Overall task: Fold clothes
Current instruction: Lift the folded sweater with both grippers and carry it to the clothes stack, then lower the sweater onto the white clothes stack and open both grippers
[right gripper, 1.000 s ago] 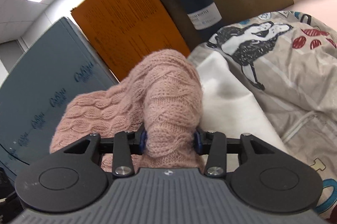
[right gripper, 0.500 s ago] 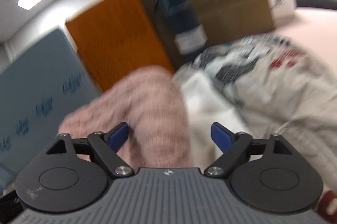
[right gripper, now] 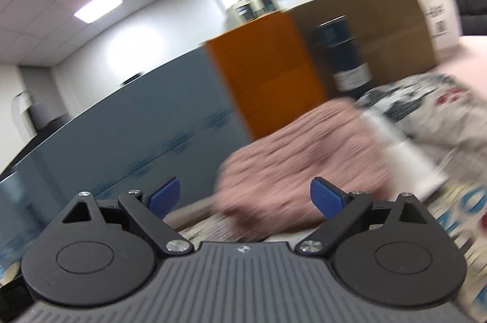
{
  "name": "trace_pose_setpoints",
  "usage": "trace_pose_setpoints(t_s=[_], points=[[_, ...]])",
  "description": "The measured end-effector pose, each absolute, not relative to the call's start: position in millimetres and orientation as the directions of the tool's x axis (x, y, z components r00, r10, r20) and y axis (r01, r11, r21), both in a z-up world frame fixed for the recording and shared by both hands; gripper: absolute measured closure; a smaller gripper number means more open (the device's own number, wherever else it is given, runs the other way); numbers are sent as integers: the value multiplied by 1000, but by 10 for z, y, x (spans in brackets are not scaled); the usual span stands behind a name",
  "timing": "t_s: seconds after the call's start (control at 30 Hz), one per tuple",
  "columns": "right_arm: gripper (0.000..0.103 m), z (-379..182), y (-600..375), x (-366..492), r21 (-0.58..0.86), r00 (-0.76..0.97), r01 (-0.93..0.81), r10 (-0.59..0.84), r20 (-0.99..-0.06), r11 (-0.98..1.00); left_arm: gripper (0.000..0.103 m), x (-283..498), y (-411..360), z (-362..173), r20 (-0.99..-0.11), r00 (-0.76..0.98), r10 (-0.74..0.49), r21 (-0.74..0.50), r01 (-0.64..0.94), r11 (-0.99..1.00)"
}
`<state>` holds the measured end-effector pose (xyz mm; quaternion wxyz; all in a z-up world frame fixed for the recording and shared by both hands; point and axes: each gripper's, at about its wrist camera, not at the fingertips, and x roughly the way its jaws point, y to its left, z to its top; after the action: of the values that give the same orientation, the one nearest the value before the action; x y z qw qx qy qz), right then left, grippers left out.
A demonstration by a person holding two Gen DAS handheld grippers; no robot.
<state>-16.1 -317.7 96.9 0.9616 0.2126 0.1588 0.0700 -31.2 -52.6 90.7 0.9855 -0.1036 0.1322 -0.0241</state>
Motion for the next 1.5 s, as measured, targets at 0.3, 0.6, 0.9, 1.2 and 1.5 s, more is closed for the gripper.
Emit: trace_pose_setpoints(t_s=[0.3, 0.6, 0.9, 1.2, 1.5], points=[[1, 874, -2019, -427, 343, 857, -273, 389, -337, 899, 0, -1034, 335, 872, -239, 968, 78, -203, -128, 971], [0, 571, -1377, -442, 280, 776, -353, 447, -445, 893, 0, -1396, 904, 677, -301, 927, 223, -196, -289, 937], [0, 383, -1220, -422, 189, 764, -365, 409, -499, 912, 0, -1434, 1108, 411, -415, 860, 297, -126, -378, 917], [0, 337, -1197, -454, 140, 779, -368, 387, -494, 919, 0, -1425, 1086, 341, -421, 859, 291, -130, -375, 918], [0, 460, -1819, -609, 150, 885, -67, 128, -448, 986, 0, -1028, 534, 594, -343, 939, -15, -132, -32, 991]])
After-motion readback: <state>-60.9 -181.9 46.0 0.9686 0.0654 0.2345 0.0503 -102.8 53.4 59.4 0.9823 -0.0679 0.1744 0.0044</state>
